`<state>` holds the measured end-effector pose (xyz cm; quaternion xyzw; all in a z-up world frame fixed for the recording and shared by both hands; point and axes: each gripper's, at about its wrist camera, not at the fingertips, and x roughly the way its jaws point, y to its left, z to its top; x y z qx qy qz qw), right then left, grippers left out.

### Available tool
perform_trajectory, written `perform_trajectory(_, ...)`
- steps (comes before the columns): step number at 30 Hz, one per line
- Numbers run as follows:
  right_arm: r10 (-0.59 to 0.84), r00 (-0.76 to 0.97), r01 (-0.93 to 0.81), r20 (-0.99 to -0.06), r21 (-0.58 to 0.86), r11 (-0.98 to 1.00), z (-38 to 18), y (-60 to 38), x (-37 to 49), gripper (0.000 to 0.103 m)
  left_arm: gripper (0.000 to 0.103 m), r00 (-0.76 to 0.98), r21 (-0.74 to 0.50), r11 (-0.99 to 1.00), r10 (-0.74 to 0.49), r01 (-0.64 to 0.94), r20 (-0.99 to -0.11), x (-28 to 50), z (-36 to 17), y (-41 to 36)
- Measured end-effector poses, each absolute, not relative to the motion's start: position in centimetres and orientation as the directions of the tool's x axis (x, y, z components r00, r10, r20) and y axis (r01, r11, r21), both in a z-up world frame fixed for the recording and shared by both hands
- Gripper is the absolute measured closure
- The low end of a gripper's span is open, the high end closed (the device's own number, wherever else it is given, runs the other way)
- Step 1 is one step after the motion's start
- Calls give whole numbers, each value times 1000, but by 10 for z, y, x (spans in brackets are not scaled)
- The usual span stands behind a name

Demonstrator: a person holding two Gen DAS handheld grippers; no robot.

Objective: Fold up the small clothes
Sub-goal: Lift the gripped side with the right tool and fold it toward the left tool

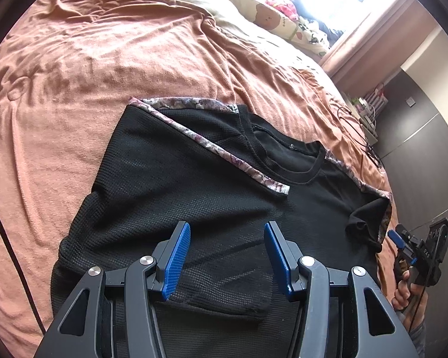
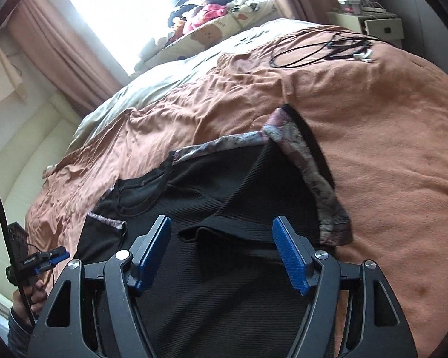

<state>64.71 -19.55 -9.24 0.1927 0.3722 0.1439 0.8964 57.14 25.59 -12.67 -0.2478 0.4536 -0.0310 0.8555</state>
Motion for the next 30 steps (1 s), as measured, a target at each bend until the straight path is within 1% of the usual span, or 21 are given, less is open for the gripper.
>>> perform_trajectory(2, 388, 691, -90, -609, 461, 883, -93, -207, 648, 34, 49, 587, -453, 876, -280, -168, -759, 573, -126, 254)
perform_trajectory(11, 275, 730, -14, -625, 389, 921, -98, -213, 633, 34, 49, 579, -448, 879, -283, -161, -764, 580, -130, 247)
perform_trajectory(13, 230, 727, 6, -647, 341, 940, -102, -210, 633, 34, 49, 578, -448, 880, -285, -159, -765, 582, -132, 245)
perform_trajectory(16, 242, 694, 11, -678, 346, 938, -113, -205, 639, 35, 49, 575, -446, 881, -285, -159, -767, 583, -133, 243)
perform_trajectory(17, 243, 685, 12, -687, 343, 939, -116, -203, 642, 44, 49, 575, -446, 881, -285, -159, -767, 583, -133, 243)
perform_trajectory(18, 245, 674, 12, -697, 342, 940, -117, -201, 646, 61, 49, 575, -447, 880, -286, -159, -767, 583, -133, 242)
perform_trajectory(19, 250, 664, 13, -704, 345, 939, -116, -200, 649, 71, 49, 575, -447, 880, -286, -158, -766, 583, -133, 242)
perform_trajectory(20, 265, 657, 6, -706, 356, 934, -115, -198, 651, 91, 49, 576, -448, 880, -287, -156, -766, 584, -133, 241)
perform_trajectory(21, 277, 659, -10, -700, 359, 933, -111, -193, 652, 99, 49, 576, -447, 881, -287, -156, -766, 584, -133, 241)
perform_trajectory(23, 279, 674, -38, -684, 345, 938, -98, -186, 652, 101, 49, 577, -445, 882, -285, -155, -766, 584, -132, 240)
perform_trajectory(30, 359, 678, -154, -641, 353, 923, -72, -145, 663, 102, 49, 581, -447, 880, -282, -161, -764, 583, -132, 243)
